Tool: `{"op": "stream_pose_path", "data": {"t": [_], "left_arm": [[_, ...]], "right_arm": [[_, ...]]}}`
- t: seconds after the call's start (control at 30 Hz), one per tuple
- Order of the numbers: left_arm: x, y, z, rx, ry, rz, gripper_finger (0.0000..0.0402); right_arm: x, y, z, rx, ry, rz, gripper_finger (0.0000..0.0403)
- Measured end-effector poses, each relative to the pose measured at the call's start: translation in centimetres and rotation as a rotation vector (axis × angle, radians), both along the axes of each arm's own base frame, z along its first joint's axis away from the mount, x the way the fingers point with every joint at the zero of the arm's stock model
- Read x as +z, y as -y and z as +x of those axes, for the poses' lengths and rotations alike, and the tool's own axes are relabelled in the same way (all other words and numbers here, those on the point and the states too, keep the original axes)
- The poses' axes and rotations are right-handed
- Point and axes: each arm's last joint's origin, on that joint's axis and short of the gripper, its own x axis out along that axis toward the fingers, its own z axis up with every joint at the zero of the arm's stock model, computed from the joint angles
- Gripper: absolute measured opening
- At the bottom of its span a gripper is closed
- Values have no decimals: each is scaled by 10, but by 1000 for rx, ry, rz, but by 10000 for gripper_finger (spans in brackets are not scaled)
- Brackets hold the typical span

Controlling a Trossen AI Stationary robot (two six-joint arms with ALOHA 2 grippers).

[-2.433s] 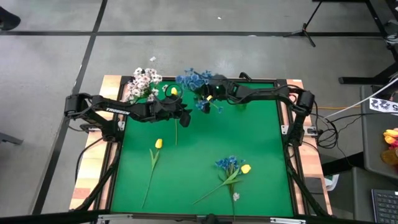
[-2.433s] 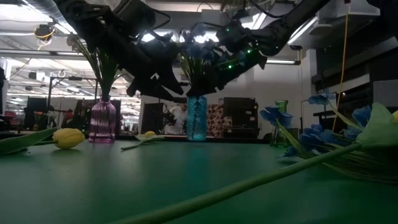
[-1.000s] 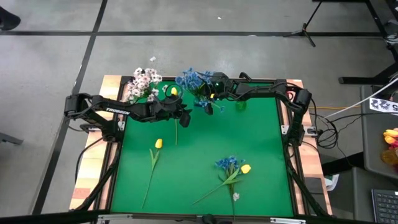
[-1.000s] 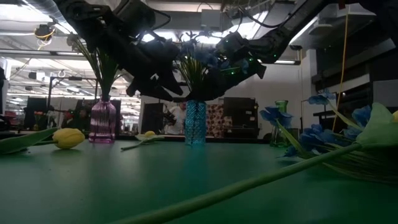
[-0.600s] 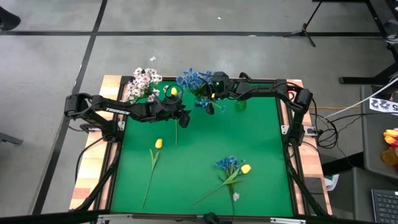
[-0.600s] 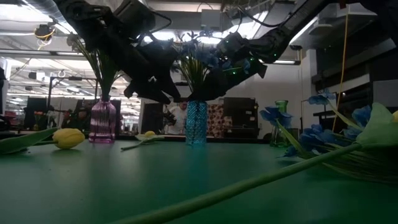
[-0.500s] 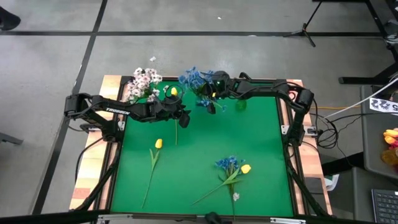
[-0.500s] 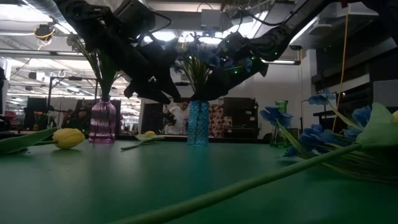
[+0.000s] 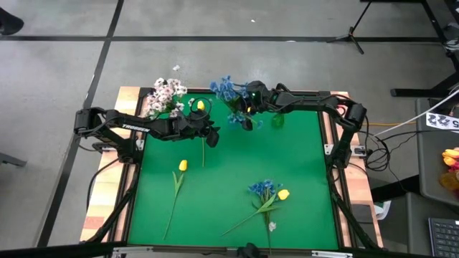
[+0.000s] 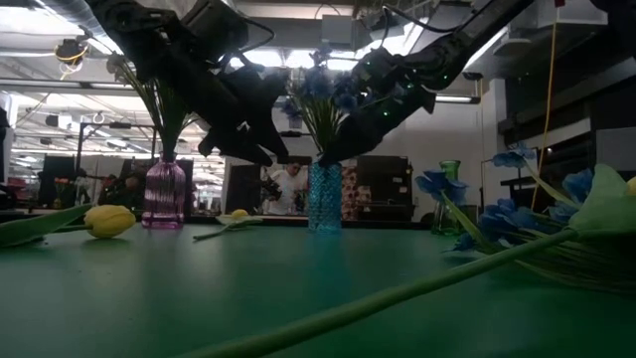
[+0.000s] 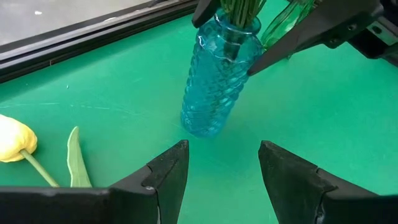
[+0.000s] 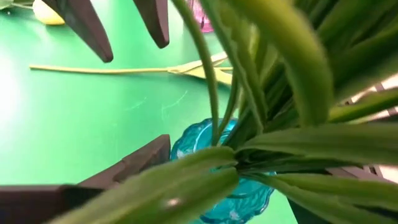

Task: Sort flowers into vase by color
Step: Adjust the blue flowers in the blue vase

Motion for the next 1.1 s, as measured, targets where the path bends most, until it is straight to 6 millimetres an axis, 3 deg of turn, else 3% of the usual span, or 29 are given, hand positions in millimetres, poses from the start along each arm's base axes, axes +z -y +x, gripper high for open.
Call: {"op": "stream_pose_path", "data": {"t": [0.4, 0.8, 1.1], "left_arm": [[-1, 0, 0, -7, -13, 7, 192], [-3, 1, -2, -6, -46, -2, 192], [-3, 1, -2, -10, -52, 2, 192]], "right_arm": [[0, 1, -4, 25, -42, -57, 276], [13, 2, -3, 67, -127, -76, 276], [12, -2, -7, 214, -168, -76, 276]]}}
